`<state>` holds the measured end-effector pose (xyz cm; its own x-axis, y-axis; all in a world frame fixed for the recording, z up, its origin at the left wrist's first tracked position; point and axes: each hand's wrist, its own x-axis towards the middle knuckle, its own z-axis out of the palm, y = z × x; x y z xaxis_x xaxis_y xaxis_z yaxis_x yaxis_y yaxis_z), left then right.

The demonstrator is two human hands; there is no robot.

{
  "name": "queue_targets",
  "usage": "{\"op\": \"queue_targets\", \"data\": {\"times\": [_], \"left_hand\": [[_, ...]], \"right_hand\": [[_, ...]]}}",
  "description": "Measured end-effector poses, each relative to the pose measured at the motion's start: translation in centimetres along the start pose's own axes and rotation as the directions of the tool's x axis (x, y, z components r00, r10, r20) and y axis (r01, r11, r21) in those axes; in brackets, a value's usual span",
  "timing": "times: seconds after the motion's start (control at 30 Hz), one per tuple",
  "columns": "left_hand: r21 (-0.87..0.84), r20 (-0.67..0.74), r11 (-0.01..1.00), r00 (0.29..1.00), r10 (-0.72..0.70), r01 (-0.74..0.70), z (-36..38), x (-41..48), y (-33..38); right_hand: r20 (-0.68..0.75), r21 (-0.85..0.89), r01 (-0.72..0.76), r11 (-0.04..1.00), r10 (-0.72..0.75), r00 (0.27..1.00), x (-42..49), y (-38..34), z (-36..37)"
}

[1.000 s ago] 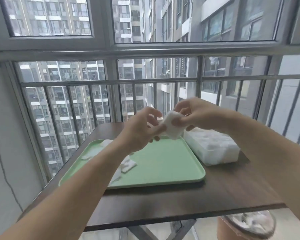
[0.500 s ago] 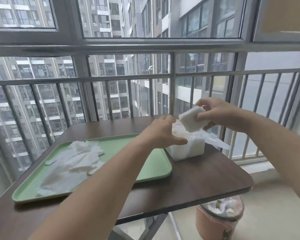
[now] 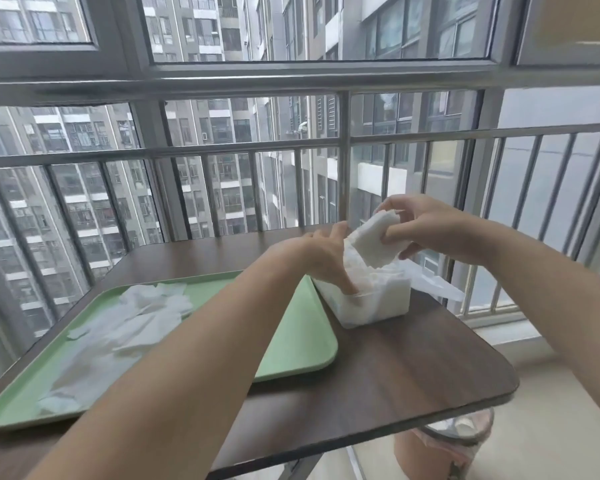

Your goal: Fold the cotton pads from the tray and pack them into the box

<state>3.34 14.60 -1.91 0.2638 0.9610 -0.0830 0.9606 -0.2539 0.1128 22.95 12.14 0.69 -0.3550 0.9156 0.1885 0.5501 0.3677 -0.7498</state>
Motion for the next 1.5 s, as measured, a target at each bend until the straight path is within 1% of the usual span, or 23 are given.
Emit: {"op": "queue_targets", "data": {"times": [0.07, 0.13, 0.23, 0.27, 0.33, 0.4, 0.47, 0.5, 0.67, 0.7, 0.8, 0.87, 1.0, 1.1, 1.2, 1.27, 1.37, 1.43, 1.5], "left_hand": [[0.097, 0.071, 0.995, 0.996, -0.046, 0.039, 0.4, 0.8, 0.2], [0.154, 0.098, 0.986, 0.992, -0.077, 0.062, 0.9, 1.4, 0.4], [0.131, 0.151, 0.989, 0.985, -0.082, 0.062, 1.1, 1.2, 0.6], [0.095, 0.153, 0.993, 0.985, -0.081, 0.067, 1.2, 1.3, 0.4], [0.045, 0.090, 0.998, 0.995, -0.047, 0.043, 1.3, 1.3, 0.0], [0.101, 0.043, 0.995, 0.999, 0.013, -0.018, 1.6, 1.7, -0.4], [0.176, 0.052, 0.983, 0.997, 0.053, -0.061, 1.8, 1.9, -0.6], [0.187, 0.055, 0.981, 0.997, 0.048, -0.057, 1.8, 2.0, -0.6], [0.156, 0.103, 0.988, 0.994, -0.023, 0.007, 1.5, 2.7, -0.8], [0.173, 0.115, 0.985, 0.993, -0.010, -0.010, 1.3, 2.3, -0.8], [0.184, 0.132, 0.976, 0.987, 0.096, -0.119, 0.7, 1.5, -0.8], [0.177, 0.148, 0.977, 0.985, 0.090, -0.116, 0.9, 2.0, -1.2], [0.184, 0.099, 0.980, 0.994, 0.053, -0.070, 1.4, 2.9, -2.0], [0.236, 0.071, 0.972, 0.997, 0.005, -0.021, 1.3, 3.3, -2.6], [0.276, 0.061, 0.961, 0.998, -0.013, -0.005, 1.0, 3.3, -2.4], [0.265, 0.062, 0.964, 0.998, -0.022, 0.005, 0.7, 3.0, -2.0], [0.257, 0.088, 0.965, 0.993, -0.085, 0.060, 0.6, 3.0, -1.7], [0.196, 0.078, 0.972, 0.986, -0.146, 0.128, 0.5, 2.6, -1.4], [0.144, 0.073, 0.978, 0.984, -0.161, 0.150, 0.4, 2.2, -1.1]], "right_hand": [[0.024, 0.027, 0.005, 1.000, -0.006, 1.000, 0.1, 0.0, 0.2], [0.068, 0.036, 0.011, 0.999, -0.013, 0.998, 0.3, 0.1, 0.3], [0.138, 0.002, 0.043, 0.999, -0.043, 0.990, 0.4, -0.2, 0.6], [0.155, -0.008, 0.050, 0.999, -0.048, 0.987, 0.4, -0.4, 0.7], [0.203, -0.023, 0.054, 0.998, -0.048, 0.978, 0.4, -0.6, 1.0], [0.258, -0.047, 0.063, 0.997, -0.049, 0.965, 0.6, -0.8, 1.3], [0.291, -0.076, 0.079, 0.994, -0.054, 0.955, 0.7, -1.0, 1.8], [0.299, -0.090, 0.084, 0.992, -0.054, 0.953, 0.8, -1.0, 2.0], [0.314, -0.119, 0.091, 0.989, -0.050, 0.948, 1.2, -1.3, 2.7], [0.310, -0.117, 0.091, 0.989, -0.050, 0.950, 1.3, -1.3, 2.8], [0.280, -0.105, 0.092, 0.990, -0.059, 0.958, 1.7, -1.2, 3.0], [0.263, -0.091, 0.092, 0.992, -0.065, 0.963, 1.9, -1.1, 3.1], [0.266, -0.114, 0.128, 0.985, -0.094, 0.959, 2.2, -0.9, 3.2], [0.267, -0.118, 0.146, 0.982, -0.110, 0.957, 2.3, -0.6, 3.3], [0.281, -0.133, 0.143, 0.981, -0.101, 0.954, 2.3, -0.6, 3.4], [0.293, -0.171, 0.143, 0.975, -0.089, 0.952, 2.1, -0.9, 3.4], [0.321, -0.271, 0.138, 0.953, -0.046, 0.946, 1.9, -1.4, 3.3], [0.338, -0.395, 0.148, 0.907, -0.006, 0.941, 1.6, -1.7, 3.2], [0.345, -0.535, 0.162, 0.829, 0.039, 0.938, 1.4, -1.9, 3.2]]}}
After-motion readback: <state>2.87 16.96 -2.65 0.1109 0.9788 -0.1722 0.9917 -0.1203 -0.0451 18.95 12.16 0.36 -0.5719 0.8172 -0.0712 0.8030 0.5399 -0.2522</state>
